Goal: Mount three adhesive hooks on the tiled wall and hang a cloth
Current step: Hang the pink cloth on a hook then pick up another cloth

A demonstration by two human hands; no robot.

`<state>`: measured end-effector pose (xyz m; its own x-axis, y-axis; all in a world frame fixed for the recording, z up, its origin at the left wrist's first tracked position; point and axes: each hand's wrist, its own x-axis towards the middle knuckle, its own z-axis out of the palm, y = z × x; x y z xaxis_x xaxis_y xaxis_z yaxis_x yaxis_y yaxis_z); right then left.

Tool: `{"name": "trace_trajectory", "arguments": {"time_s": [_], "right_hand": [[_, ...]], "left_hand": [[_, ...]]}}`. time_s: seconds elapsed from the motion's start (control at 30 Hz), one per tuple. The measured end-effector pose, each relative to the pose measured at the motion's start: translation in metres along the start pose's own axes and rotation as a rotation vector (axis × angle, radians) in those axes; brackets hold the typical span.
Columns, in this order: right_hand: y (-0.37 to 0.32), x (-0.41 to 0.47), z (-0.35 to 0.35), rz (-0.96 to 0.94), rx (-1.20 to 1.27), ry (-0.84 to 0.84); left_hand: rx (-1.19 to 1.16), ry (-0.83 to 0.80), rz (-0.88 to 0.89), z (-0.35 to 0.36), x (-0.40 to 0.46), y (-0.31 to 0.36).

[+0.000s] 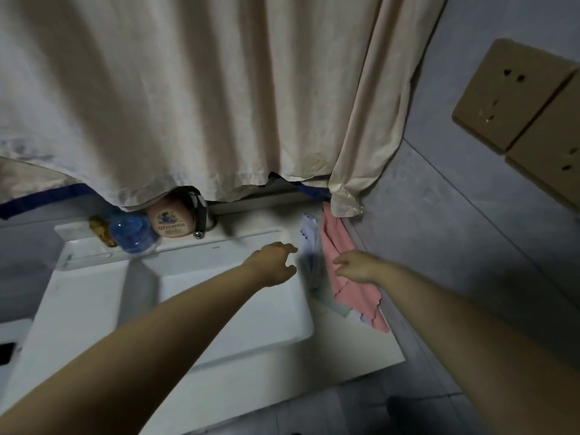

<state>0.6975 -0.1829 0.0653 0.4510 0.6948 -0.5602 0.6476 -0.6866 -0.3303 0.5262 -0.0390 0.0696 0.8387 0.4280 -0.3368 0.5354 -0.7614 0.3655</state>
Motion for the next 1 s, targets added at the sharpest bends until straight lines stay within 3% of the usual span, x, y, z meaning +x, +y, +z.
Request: {"name": "trace_trajectory", "arguments": {"time_s": [0.3, 0.4, 0.53, 0.6, 0.67, 0.77, 0.87, 1.0], "right_hand": [[0.014, 0.085, 0.03, 0.064, 0.094, 0.185], [0.019, 0.094, 0.04, 0.077, 0.257, 0.38], [0.01, 0.076, 0.048, -0.076, 0.371, 0.605], [0.006, 0.067, 0.05, -0.105, 0.429, 0.566], [0.004, 0.061, 0.053, -0.107, 0.49, 0.484], [0.008, 0.055, 0.062, -0.127, 0.635, 0.348], [0.016, 0.053, 0.069, -0.146, 0.664, 0.282], [0.025, 0.052, 0.054, -0.245, 0.629, 0.51]], "left_hand": [[-0.242, -0.07, -0.082, 0.041, 0.038, -0.021], [-0.291, -0.084, -0.108, 0.05, 0.05, -0.019], [-0.426, -0.101, -0.161, 0.048, 0.067, -0.002], [-0.542, -0.136, -0.216, 0.044, 0.079, 0.011], [-0.845, -0.162, -0.325, 0.045, 0.093, 0.021], [-1.133, -0.1, -0.487, 0.054, 0.108, 0.032], [-1.023, 0.051, -0.507, 0.063, 0.114, 0.038], [-0.894, 0.153, -0.373, 0.058, 0.112, 0.039]]}}
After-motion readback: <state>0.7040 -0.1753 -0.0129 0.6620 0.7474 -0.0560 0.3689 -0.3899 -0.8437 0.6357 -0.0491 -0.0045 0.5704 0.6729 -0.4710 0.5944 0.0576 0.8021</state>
